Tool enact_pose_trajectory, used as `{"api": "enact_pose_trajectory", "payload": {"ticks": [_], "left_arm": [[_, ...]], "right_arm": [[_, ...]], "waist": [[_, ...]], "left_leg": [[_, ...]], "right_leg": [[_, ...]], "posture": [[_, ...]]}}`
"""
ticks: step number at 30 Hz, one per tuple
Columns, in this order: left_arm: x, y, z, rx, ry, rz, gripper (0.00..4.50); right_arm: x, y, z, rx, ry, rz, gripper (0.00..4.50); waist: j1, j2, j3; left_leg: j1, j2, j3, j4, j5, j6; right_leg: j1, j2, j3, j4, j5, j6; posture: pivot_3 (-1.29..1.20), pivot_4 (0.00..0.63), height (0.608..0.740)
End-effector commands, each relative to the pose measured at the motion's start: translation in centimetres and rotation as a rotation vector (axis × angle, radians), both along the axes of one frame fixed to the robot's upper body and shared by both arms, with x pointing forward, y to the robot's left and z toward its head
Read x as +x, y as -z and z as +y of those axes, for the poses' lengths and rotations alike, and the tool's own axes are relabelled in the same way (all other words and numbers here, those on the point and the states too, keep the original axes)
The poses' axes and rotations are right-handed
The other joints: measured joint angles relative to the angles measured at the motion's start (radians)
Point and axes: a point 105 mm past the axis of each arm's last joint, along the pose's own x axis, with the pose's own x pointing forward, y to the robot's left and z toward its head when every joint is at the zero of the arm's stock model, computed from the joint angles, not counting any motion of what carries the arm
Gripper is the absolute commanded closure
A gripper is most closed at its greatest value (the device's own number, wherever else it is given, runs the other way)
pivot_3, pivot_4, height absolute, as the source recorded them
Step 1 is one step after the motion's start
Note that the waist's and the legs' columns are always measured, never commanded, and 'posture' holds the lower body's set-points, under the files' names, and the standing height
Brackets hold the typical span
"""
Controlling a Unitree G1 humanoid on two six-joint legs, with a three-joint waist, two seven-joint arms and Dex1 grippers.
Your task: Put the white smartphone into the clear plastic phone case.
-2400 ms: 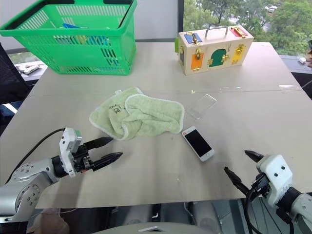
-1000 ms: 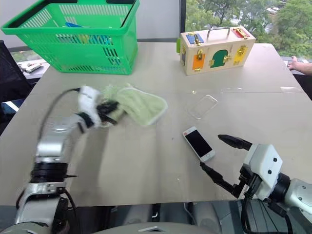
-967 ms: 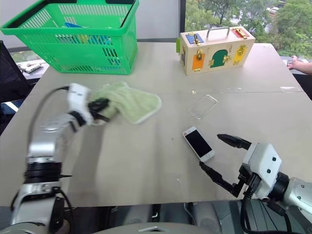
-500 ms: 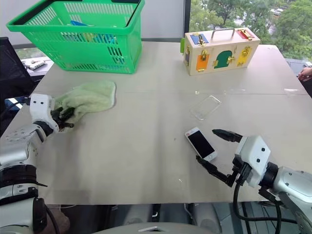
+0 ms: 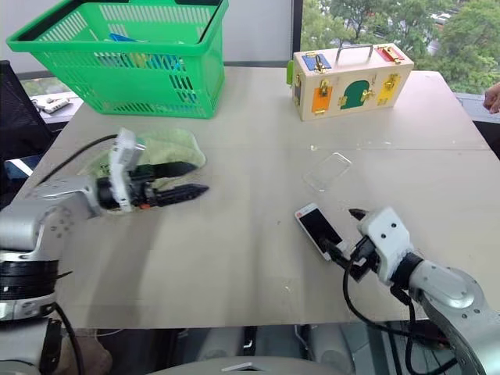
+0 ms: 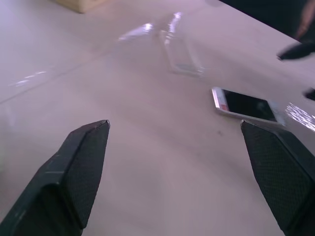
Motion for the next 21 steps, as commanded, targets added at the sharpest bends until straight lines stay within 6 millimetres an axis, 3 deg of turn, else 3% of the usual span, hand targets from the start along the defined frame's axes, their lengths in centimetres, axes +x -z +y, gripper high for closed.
{"api": "enact_pose_trajectory", "payload": {"ticks": [1,6,14,21], "left_arm": [[0.8,-0.4,-1.9,0.049,0.107,-0.091,0.11],[2.5,0.6,-4.0,0.112,0.197,-0.146,0.11],[5.9,1.6,-9.2,0.174,0.253,-0.222,0.11],[7.0,3.1,-12.4,0.226,0.297,-0.254,0.11]], "right_arm": [[-0.3,-0.2,0.7,-0.002,-0.002,-0.009,0.00],[-0.6,0.3,1.2,0.002,0.014,0.005,0.00],[-1.4,-1.3,1.6,0.003,0.028,-0.094,0.00],[-1.5,-1.0,1.8,0.016,0.046,-0.065,0.00]], "waist": [[-0.002,0.000,0.000],[-0.006,0.000,0.000],[-0.003,0.000,0.000],[-0.007,0.000,0.000]], "left_leg": [[0.000,0.000,0.000,0.000,0.000,0.000],[0.000,0.000,0.001,0.000,0.000,0.000],[-0.002,-0.002,0.000,0.001,0.000,0.000],[-0.001,-0.001,-0.001,0.001,0.000,0.000]], "right_leg": [[0.000,0.000,0.000,0.000,0.000,0.000],[0.000,0.000,0.002,0.000,0.002,0.003],[0.000,0.001,0.002,-0.001,0.001,0.005],[0.000,0.002,0.002,0.000,0.002,0.005]], "posture": [[0.00,0.150,0.740],[0.00,0.150,0.740],[0.00,0.150,0.740],[0.00,0.150,0.740]]}}
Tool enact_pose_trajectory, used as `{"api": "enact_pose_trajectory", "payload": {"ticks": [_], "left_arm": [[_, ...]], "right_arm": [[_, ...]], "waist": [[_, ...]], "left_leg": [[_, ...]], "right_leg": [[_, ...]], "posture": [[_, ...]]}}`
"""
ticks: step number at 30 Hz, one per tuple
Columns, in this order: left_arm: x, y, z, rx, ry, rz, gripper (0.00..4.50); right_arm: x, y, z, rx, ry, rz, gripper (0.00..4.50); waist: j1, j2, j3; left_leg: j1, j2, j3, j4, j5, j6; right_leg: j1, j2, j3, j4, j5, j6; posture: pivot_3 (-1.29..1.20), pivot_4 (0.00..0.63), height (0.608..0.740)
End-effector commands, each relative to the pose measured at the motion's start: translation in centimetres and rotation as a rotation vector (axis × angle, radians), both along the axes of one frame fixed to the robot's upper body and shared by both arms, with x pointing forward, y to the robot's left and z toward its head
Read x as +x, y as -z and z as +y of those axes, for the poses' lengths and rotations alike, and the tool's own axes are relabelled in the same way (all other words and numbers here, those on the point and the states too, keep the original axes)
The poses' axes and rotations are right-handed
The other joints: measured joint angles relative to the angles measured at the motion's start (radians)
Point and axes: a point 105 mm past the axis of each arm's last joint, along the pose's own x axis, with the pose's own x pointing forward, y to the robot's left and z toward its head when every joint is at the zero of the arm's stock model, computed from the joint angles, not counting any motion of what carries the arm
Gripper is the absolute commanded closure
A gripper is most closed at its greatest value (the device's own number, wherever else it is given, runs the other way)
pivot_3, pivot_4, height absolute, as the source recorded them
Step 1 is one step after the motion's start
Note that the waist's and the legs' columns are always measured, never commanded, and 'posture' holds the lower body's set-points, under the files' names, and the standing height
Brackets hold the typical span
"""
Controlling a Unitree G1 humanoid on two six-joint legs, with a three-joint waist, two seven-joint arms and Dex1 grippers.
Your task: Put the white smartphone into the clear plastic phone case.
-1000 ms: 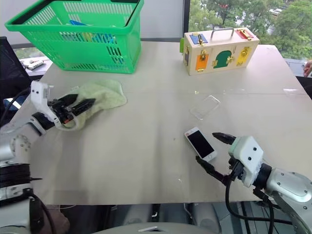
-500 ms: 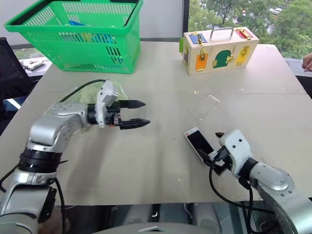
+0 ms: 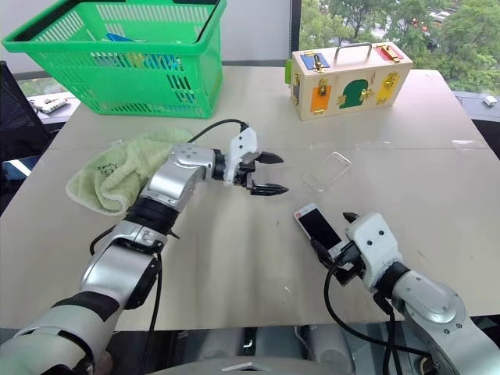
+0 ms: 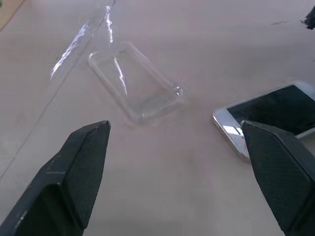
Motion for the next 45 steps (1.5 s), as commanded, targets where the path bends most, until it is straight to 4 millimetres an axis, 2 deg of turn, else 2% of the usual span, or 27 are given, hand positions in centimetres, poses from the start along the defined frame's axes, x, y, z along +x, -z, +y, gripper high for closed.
{"api": "enact_pose_trajectory", "payload": {"ticks": [1,7,13,17,22,23,28,33,36,40,44,45], "left_arm": [[1.0,-0.1,-2.4,0.035,-0.001,-0.063,0.11],[1.9,0.5,-6.3,0.107,-0.008,-0.076,0.11],[1.9,2.0,-8.4,0.196,-0.027,-0.031,0.11],[1.5,3.8,-8.0,0.323,-0.018,0.014,1.86],[1.5,3.7,-8.1,0.330,-0.017,0.032,4.16],[1.5,3.5,-8.0,0.320,-0.018,0.029,4.41],[1.8,1.8,-7.2,0.241,-0.007,0.057,4.41],[2.2,-0.6,-4.2,0.120,-0.035,0.143,4.41],[0.6,-1.6,-1.2,0.062,-0.084,0.211,4.41],[-2.9,-2.2,2.9,-0.003,-0.288,0.298,4.41],[-4.9,-2.6,4.6,-0.036,-0.466,0.355,4.41],[-5.0,-1.9,5.0,-0.030,-0.538,0.363,4.41]], "right_arm": [[-0.3,-0.7,0.2,-0.005,0.001,-0.030,0.00],[-0.3,-0.6,-0.2,0.006,0.045,-0.033,0.00],[-0.4,-0.6,-0.2,0.006,0.067,-0.045,0.00],[-0.5,-0.6,-0.1,0.012,0.084,-0.053,0.00],[-0.6,-0.5,-0.2,0.020,0.113,-0.059,0.00],[-0.7,-0.5,-0.1,0.021,0.114,-0.061,0.00],[-1.0,-0.9,0.1,0.017,0.089,-0.093,0.00],[-1.6,-1.6,0.6,0.036,0.020,-0.129,0.00],[-2.0,-2.1,1.1,0.050,-0.045,-0.157,0.00],[-2.7,-3.4,2.2,0.054,-0.181,-0.227,0.00],[-3.4,-4.3,2.8,0.079,-0.305,-0.253,0.00],[-3.5,-4.4,2.7,0.075,-0.345,-0.246,0.00]], "waist": [[0.004,0.000,0.000],[0.007,-0.001,0.000],[0.001,0.000,0.000],[0.001,-0.001,0.000],[0.003,0.000,0.000],[0.003,0.000,0.000],[0.001,0.000,0.000],[-0.010,0.000,0.000],[-0.025,0.000,0.000],[-0.032,0.001,0.000],[-0.009,0.001,0.000],[-0.003,0.001,0.000]], "left_leg": [[0.000,0.000,0.000,0.000,0.000,0.000],[-0.003,-0.004,-0.002,0.001,0.000,0.001],[-0.002,-0.004,-0.003,0.001,-0.001,0.001],[-0.002,-0.004,-0.003,0.001,-0.001,0.001],[-0.002,-0.004,-0.003,0.001,-0.001,0.001],[-0.002,-0.004,-0.003,0.001,-0.001,0.001],[-0.002,-0.004,-0.003,0.001,-0.001,0.001],[-0.002,-0.003,-0.003,0.001,-0.001,0.001],[-0.002,-0.003,-0.003,0.001,-0.001,0.001],[0.000,0.001,-0.006,0.000,-0.001,0.001],[0.000,0.001,-0.009,0.001,0.000,0.001],[0.000,0.000,-0.009,0.002,0.000,0.001]], "right_leg": [[0.000,0.000,0.000,0.000,0.000,0.000],[0.000,-0.001,0.000,-0.001,-0.001,0.002],[0.000,-0.001,0.001,-0.001,-0.002,0.004],[0.000,-0.001,0.000,0.000,-0.002,0.004],[0.000,-0.001,0.000,0.000,-0.002,0.004],[0.000,-0.001,0.000,0.000,-0.002,0.003],[0.000,-0.001,0.000,0.000,-0.001,0.003],[0.000,-0.001,0.000,0.000,-0.001,0.002],[0.000,-0.001,0.001,0.001,-0.001,0.001],[0.000,0.000,0.002,0.001,-0.001,0.001],[0.002,0.000,0.000,0.002,-0.003,0.005],[0.003,0.000,0.000,0.002,-0.003,0.005]], "posture": [[0.00,0.150,0.740],[0.00,0.150,0.740],[0.00,0.150,0.740],[0.00,0.150,0.740],[0.00,0.150,0.740],[0.00,0.150,0.740],[0.00,0.150,0.740],[0.00,0.150,0.740],[0.00,0.150,0.740],[0.00,0.150,0.740],[0.00,0.150,0.740],[0.00,0.150,0.740]]}}
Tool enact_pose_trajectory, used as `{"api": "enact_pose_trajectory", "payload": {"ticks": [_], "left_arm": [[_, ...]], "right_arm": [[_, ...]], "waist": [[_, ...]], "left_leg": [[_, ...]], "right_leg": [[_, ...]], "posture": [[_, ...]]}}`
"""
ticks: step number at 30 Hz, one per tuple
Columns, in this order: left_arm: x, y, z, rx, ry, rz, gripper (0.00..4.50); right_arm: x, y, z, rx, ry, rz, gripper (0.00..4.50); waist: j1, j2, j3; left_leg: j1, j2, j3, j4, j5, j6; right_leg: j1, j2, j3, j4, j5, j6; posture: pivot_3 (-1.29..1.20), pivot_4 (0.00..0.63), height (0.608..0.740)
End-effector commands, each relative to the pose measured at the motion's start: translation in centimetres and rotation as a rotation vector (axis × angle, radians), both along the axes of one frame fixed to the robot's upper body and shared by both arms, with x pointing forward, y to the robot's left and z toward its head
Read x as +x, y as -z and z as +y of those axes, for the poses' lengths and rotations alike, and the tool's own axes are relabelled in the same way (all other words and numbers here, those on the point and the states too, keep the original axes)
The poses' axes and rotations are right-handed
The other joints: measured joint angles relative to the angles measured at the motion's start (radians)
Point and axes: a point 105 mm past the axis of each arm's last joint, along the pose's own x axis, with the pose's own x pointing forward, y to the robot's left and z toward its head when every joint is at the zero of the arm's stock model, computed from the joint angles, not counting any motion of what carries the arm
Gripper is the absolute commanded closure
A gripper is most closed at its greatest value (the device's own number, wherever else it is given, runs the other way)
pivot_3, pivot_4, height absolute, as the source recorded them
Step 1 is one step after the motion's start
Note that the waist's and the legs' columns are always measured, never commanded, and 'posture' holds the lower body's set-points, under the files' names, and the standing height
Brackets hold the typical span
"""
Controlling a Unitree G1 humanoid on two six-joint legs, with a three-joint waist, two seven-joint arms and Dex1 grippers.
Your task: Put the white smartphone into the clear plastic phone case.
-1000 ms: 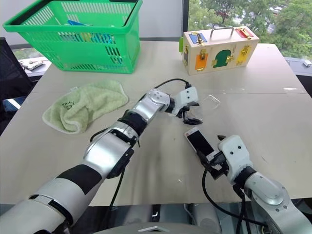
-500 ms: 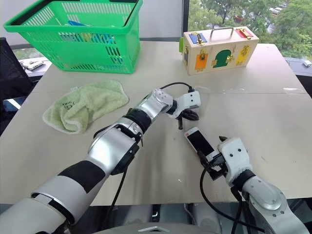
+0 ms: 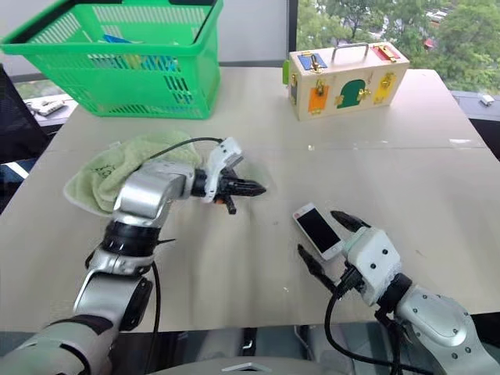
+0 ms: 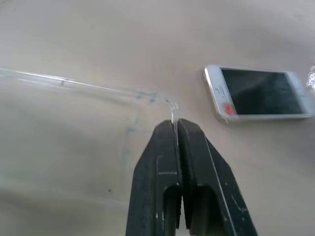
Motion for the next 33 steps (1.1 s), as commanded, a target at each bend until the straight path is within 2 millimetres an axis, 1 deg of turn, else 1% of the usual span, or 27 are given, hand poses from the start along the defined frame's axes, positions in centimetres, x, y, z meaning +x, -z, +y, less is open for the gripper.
{"api": "enact_pose_trajectory", "payload": {"ticks": [1,2,4,5,7,8,9,10,12,13,14,17,19,21,23,27,29,31,33], "left_arm": [[-0.6,0.4,0.7,0.030,-0.163,-0.001,4.41],[-0.4,1.2,0.8,0.048,-0.220,-0.003,4.41],[-0.2,2.2,0.3,0.040,-0.274,0.022,4.41],[-0.1,2.6,0.0,0.032,-0.294,0.032,4.19],[-0.2,3.4,-0.8,0.012,-0.307,0.066,3.59],[-0.2,3.6,-1.0,0.010,-0.308,0.070,3.14],[-0.2,3.6,-1.1,0.009,-0.302,0.064,2.51],[-0.3,3.2,-1.1,0.003,-0.287,0.047,2.33],[-0.5,2.2,-0.5,-0.019,-0.227,0.005,1.33],[-0.7,1.8,-0.3,-0.029,-0.193,-0.014,1.04],[-1.0,1.0,0.4,-0.039,-0.108,-0.044,0.68],[-1.6,-0.8,2.9,0.009,0.134,-0.140,0.68],[-1.7,-1.1,4.4,0.051,0.270,-0.162,0.68],[-0.5,-0.6,6.0,0.129,0.352,-0.190,0.68],[1.1,0.4,6.9,0.210,0.415,-0.226,0.68],[2.9,2.0,7.0,0.326,0.516,-0.282,0.68],[3.7,2.8,6.5,0.356,0.550,-0.284,0.68],[4.3,3.6,5.8,0.383,0.577,-0.294,0.68],[4.7,4.2,5.4,0.415,0.590,-0.305,0.68]], "right_arm": [[-0.8,-1.5,0.1,-0.006,-0.125,-0.045,0.00],[-0.7,-1.5,-0.2,-0.023,-0.142,-0.041,0.00],[-0.5,-1.6,-0.7,-0.044,-0.152,-0.041,0.00],[-0.5,-1.6,-0.9,-0.053,-0.153,-0.042,0.00],[-0.6,-1.8,-1.0,-0.061,-0.164,-0.039,0.00],[-0.7,-1.9,-1.1,-0.062,-0.167,-0.039,0.00],[-0.8,-2.1,-1.1,-0.050,-0.170,-0.041,0.00],[-0.8,-2.2,-1.2,-0.051,-0.166,-0.044,0.00],[-1.0,-2.4,-1.6,-0.046,-0.155,-0.039,0.00],[-1.0,-2.4,-1.8,-0.047,-0.149,-0.034,0.00],[-1.0,-2.3,-2.3,-0.048,-0.138,-0.024,0.00],[-0.7,-2.1,-4.2,-0.042,-0.123,0.028,0.00],[-0.5,-2.1,-5.3,-0.041,-0.140,0.067,0.00],[0.1,-2.6,-6.3,-0.049,-0.176,0.070,0.00],[0.8,-3.0,-7.0,-0.065,-0.221,0.067,0.00],[1.3,-3.7,-7.2,-0.073,-0.291,0.064,0.00],[1.6,-4.1,-7.2,-0.084,-0.327,0.064,0.00],[2.0,-4.5,-7.2,-0.091,-0.347,0.059,0.00],[2.3,-4.7,-7.2,-0.098,-0.353,0.051,0.00]], "waist": [[0.008,0.001,0.000],[0.009,0.002,-0.002],[0.011,0.002,-0.001],[0.013,0.001,-0.001],[0.018,0.001,-0.001],[0.017,0.001,-0.001],[0.016,0.001,-0.001],[0.014,0.001,-0.001],[0.011,0.001,-0.001],[0.009,0.001,-0.001],[0.009,0.002,-0.001],[0.008,0.002,-0.001],[0.012,0.002,-0.001],[0.018,0.003,-0.001],[0.025,0.003,0.000],[0.029,0.003,0.000],[0.028,0.003,0.000],[0.026,0.003,0.000],[0.024,0.003,0.000]], "left_leg": [[0.001,-0.003,-0.001,0.001,0.000,0.000],[0.002,-0.003,-0.002,0.002,0.000,0.000],[0.003,-0.005,-0.002,0.002,0.000,0.000],[0.002,-0.005,-0.003,0.003,0.000,0.000],[0.000,-0.005,-0.004,0.004,0.000,0.000],[0.000,-0.005,-0.005,0.004,0.000,0.000],[0.000,-0.005,-0.006,0.004,0.000,0.000],[0.000,-0.005,-0.006,0.004,0.000,0.000],[0.000,-0.005,-0.007,0.004,0.000,0.000],[0.000,-0.005,-0.007,0.004,0.000,0.000],[0.001,-0.004,-0.007,0.004,0.000,0.000],[0.001,-0.004,-0.006,0.003,0.000,0.000],[0.001,-0.004,-0.005,0.003,0.000,0.000],[0.002,-0.005,-0.003,0.003,0.000,0.000],[0.001,-0.007,0.000,0.006,0.000,0.001],[-0.003,-0.007,0.000,0.009,-0.001,0.002],[-0.005,-0.007,0.001,0.010,-0.002,0.004],[-0.010,-0.007,0.000,0.012,-0.002,0.005],[-0.014,-0.007,-0.002,0.014,-0.003,0.005]], "right_leg": [[0.002,0.000,0.000,0.000,0.000,0.000],[0.002,0.000,0.001,0.000,0.000,0.000],[0.003,-0.001,0.003,0.000,0.000,0.000],[0.003,-0.001,0.003,0.000,0.000,0.000],[0.003,-0.001,0.001,0.000,0.000,0.000],[0.003,-0.001,0.000,0.000,0.001,-0.001],[0.003,0.000,-0.001,0.000,0.001,-0.001],[0.003,0.000,0.000,0.000,0.001,-0.002],[0.003,0.000,0.000,0.001,0.002,-0.003],[0.003,0.000,0.000,0.001,0.002,-0.003],[0.003,0.000,0.000,0.001,0.002,-0.003],[0.003,0.000,0.000,0.001,0.002,-0.005],[0.003,0.000,0.001,0.000,0.000,-0.008],[0.003,-0.001,0.001,0.000,0.000,-0.008],[0.004,-0.002,0.001,-0.001,0.000,-0.008],[0.004,-0.002,0.001,-0.001,0.000,-0.008],[0.002,-0.002,0.002,-0.001,0.000,-0.008],[-0.001,-0.001,0.001,-0.001,0.002,-0.004],[-0.003,-0.001,0.000,-0.002,0.002,-0.002]], "posture": [[0.00,0.150,0.740],[0.00,0.150,0.740],[0.00,0.150,0.740],[0.00,0.150,0.740],[0.00,0.150,0.740],[0.00,0.150,0.740],[0.00,0.150,0.740],[0.00,0.150,0.740],[0.00,0.150,0.740],[0.00,0.150,0.740],[0.00,0.150,0.740],[0.00,0.150,0.740],[0.00,0.150,0.740],[0.00,0.150,0.740],[0.00,0.150,0.740],[0.00,0.150,0.740],[0.00,0.150,0.740],[0.00,0.150,0.740],[0.00,0.150,0.740]]}}
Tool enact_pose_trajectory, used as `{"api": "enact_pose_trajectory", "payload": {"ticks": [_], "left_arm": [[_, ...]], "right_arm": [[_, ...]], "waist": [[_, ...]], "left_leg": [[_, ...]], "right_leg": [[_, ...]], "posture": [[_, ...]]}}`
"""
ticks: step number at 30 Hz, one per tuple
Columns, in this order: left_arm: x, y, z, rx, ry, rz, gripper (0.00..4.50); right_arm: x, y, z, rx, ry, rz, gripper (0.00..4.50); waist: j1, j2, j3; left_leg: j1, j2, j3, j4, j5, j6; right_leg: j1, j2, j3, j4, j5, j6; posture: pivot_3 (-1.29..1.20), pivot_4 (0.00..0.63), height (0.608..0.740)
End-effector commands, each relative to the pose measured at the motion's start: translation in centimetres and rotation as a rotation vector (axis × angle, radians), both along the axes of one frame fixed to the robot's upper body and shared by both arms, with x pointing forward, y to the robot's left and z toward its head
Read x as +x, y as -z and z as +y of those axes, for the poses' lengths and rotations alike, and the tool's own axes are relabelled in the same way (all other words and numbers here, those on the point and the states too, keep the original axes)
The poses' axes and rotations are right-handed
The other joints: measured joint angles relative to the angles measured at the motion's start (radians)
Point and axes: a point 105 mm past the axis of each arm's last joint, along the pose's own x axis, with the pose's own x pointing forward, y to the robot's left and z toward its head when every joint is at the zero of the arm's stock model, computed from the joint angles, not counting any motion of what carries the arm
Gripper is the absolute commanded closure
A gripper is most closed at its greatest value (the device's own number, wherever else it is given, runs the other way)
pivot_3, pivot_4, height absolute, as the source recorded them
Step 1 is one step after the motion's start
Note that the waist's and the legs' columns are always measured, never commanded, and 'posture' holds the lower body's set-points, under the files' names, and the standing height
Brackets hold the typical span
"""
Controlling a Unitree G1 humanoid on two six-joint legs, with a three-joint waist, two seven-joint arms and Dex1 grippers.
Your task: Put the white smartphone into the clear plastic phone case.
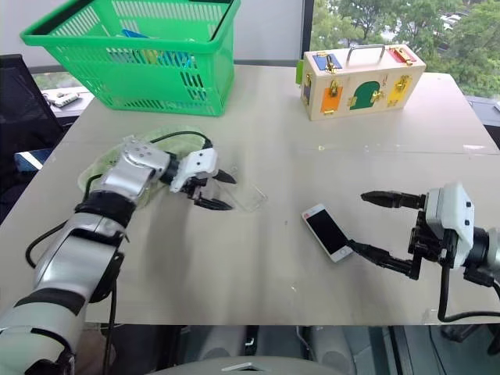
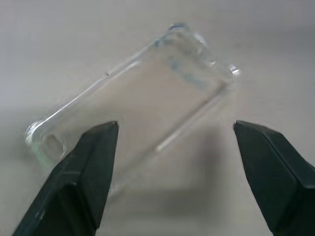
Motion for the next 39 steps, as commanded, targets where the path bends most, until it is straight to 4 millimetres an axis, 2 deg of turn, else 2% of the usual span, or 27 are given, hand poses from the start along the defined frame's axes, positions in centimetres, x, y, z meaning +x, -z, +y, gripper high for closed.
{"api": "enact_pose_trajectory", "payload": {"ticks": [1,3,4,6,10,11,12,14,17,22,25,28,30,34,39], "left_arm": [[0.6,0.5,-0.2,0.063,0.033,-0.046,0.68],[0.3,1.2,-0.3,0.093,0.050,-0.004,0.68],[0.0,1.4,-0.1,0.098,0.057,0.033,1.18],[-0.2,1.2,0.3,0.073,0.021,0.097,1.67],[-1.1,-0.3,-0.1,-0.029,-0.016,0.189,3.50],[-1.7,-0.9,-0.6,-0.059,-0.020,0.204,3.88],[-2.6,-1.6,-1.2,-0.087,-0.029,0.228,4.44],[-4.1,-2.4,-2.0,-0.114,-0.053,0.259,4.44],[-6.4,-2.5,-3.2,-0.094,-0.081,0.251,4.44],[-7.5,-1.8,-5.8,-0.112,-0.188,0.207,4.44],[-8.2,-1.2,-6.4,-0.114,-0.204,0.213,4.44],[-8.4,0.1,-5.8,-0.080,-0.156,0.151,4.44],[-8.7,0.9,-5.5,-0.056,-0.053,0.096,4.44],[-8.8,1.6,-5.0,-0.028,0.042,0.094,4.44],[-8.2,2.1,-6.7,-0.055,0.084,0.091,4.44]], "right_arm": [[0.0,-0.5,0.1,-0.004,-0.032,-0.017,0.00],[0.1,-0.5,0.2,-0.010,-0.034,-0.021,0.00],[0.0,-0.4,0.3,-0.011,-0.035,-0.022,0.00],[-0.3,-0.3,0.6,-0.006,-0.029,-0.021,0.00],[-0.7,0.1,0.8,-0.009,0.005,-0.023,0.00],[-0.7,0.2,0.9,-0.012,0.020,-0.028,0.00],[-0.6,0.3,0.9,-0.008,0.038,-0.031,0.00],[-0.6,0.3,1.1,0.001,0.058,-0.038,0.00],[-0.4,0.3,1.4,0.020,0.060,-0.036,0.00],[0.7,-0.3,1.5,0.008,0.009,-0.045,0.00],[1.4,-0.9,1.7,0.002,-0.034,-0.048,0.00],[1.8,-1.1,1.8,-0.011,-0.065,-0.046,0.00],[2.1,-1.1,1.9,-0.015,-0.076,-0.045,0.00],[2.2,-1.0,2.2,-0.017,-0.089,-0.042,0.00],[2.1,-0.9,2.3,-0.035,-0.091,-0.038,0.00]], "waist": [[0.000,0.000,0.000],[0.003,0.001,-0.001],[0.003,0.001,-0.001],[0.001,0.001,-0.001],[-0.012,0.002,-0.001],[-0.019,0.002,-0.001],[-0.019,0.002,-0.001],[-0.026,0.002,-0.001],[-0.027,0.003,0.000],[-0.025,0.003,0.000],[-0.026,0.003,0.000],[-0.031,0.004,0.000],[-0.029,0.004,0.000],[-0.021,0.004,0.000],[-0.004,0.005,0.000]], "left_leg": [[0.000,0.000,0.000,0.000,0.000,0.000],[0.000,-0.001,-0.001,0.000,0.000,0.000],[0.001,-0.001,-0.001,0.000,0.000,0.000],[0.001,-0.001,-0.002,0.000,0.000,0.000],[0.001,-0.001,-0.003,0.001,0.000,0.000],[0.001,-0.001,-0.003,0.001,0.000,0.000],[0.002,0.001,-0.006,0.001,0.000,0.000],[0.001,0.000,-0.007,0.001,0.000,0.000],[0.000,0.002,-0.010,0.001,0.000,0.000],[0.003,-0.001,-0.010,0.001,0.000,0.000],[0.004,-0.002,-0.010,0.001,0.000,0.000],[0.005,-0.002,-0.010,0.001,0.000,0.000],[0.006,-0.001,-0.010,0.000,0.000,0.000],[0.005,-0.001,-0.010,-0.001,0.000,0.000],[0.004,-0.003,-0.008,0.000,0.000,0.000]], "right_leg": [[0.000,0.000,0.000,0.000,0.000,0.001],[0.000,-0.001,-0.001,0.000,0.000,0.001],[0.001,-0.001,-0.001,0.001,0.000,0.001],[0.002,-0.001,-0.001,0.002,0.000,0.001],[0.002,-0.001,-0.001,0.003,0.000,0.002],[0.002,-0.001,-0.001,0.003,0.000,0.002],[0.002,-0.001,0.001,0.003,0.000,0.002],[0.001,-0.001,0.001,0.003,0.000,0.002],[0.001,-0.001,-0.001,0.003,0.000,0.002],[0.003,0.000,-0.001,0.003,-0.001,0.003],[0.004,0.000,0.000,0.003,-0.002,0.005],[0.004,0.000,0.001,0.004,0.000,0.002],[0.004,0.001,0.001,0.004,0.000,0.001],[0.004,0.001,0.001,0.003,-0.001,0.001],[0.004,0.000,0.001,0.002,0.000,0.002]], "posture": [[0.00,0.150,0.740],[0.00,0.150,0.740],[0.00,0.150,0.740],[0.00,0.150,0.740],[0.00,0.150,0.740],[0.00,0.150,0.740],[0.00,0.150,0.740],[0.00,0.150,0.740],[0.00,0.150,0.740],[0.00,0.150,0.740],[0.00,0.150,0.740],[0.00,0.150,0.740],[0.00,0.150,0.740],[0.00,0.150,0.740],[0.00,0.150,0.740]]}}
